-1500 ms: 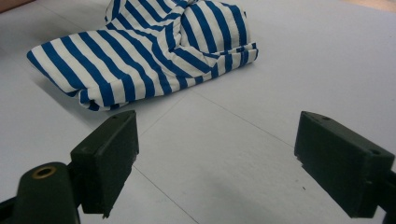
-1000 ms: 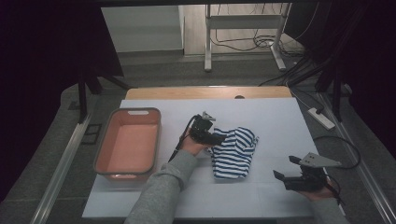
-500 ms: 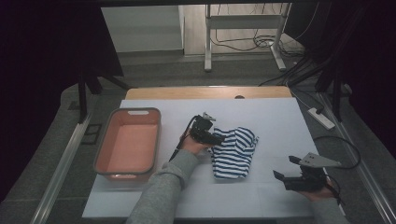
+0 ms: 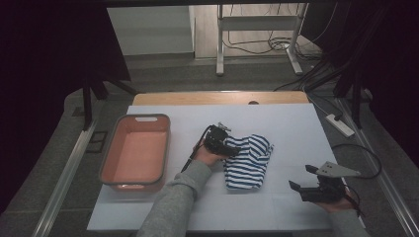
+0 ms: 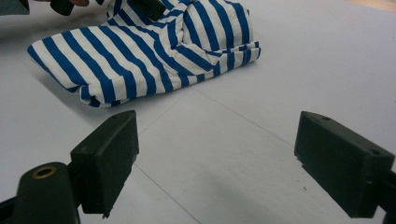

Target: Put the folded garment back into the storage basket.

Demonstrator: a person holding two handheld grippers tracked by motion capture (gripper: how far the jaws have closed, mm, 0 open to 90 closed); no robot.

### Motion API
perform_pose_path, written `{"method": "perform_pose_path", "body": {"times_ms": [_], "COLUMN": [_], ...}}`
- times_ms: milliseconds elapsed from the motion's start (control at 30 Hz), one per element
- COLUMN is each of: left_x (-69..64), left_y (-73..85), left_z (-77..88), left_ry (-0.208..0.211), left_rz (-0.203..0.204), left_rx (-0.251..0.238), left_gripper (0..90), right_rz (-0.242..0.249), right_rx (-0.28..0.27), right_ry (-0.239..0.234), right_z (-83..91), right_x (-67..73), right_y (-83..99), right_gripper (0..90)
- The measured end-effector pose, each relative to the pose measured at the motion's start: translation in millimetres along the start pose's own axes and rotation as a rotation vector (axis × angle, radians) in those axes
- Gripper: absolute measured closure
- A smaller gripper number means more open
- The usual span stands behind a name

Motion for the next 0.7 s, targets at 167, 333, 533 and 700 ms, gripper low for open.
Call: {"method": "perform_pose_path", "body": {"times_ms": [167, 333, 533, 700], "left_x": [-0.5, 1.4, 2.2, 0.4], "left_y": [-0.1, 1.6, 1.9, 2.1], "left_z": [-1.8, -3.4, -3.7, -3.6], "left_ry": [0.001, 0.005, 0.008, -0.02], "left_rz": [0.006, 0.022, 0.021, 0.011], "left_rx": [-0.001, 0.012, 0.015, 0.031], "left_gripper": [11.1, 10.6, 10.7, 12.0], "right_rz": [0.005, 0.009, 0.015, 0.018], "right_rx": [0.004, 0.014, 0.021, 0.026], "right_ry": [-0.001, -0.005, -0.005, -0.004], "right_z": [-0.4, -1.3, -2.2, -2.7], "right_x": [0.4, 1.2, 1.5, 1.7], "right_y": [0.2, 0.6, 1.1, 1.7], "right_gripper": [14.4, 14.4, 14.3, 14.3]}}
Point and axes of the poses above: each handheld gripper's, and its own axes: z roughly backward along the jaws, y roughly out of its underside, x roughly to its left, the point moved 6 cm from there along -z, roughly forward along the jaws, and after that the axes turned 1 degree about -y, right-handed, at the moved point
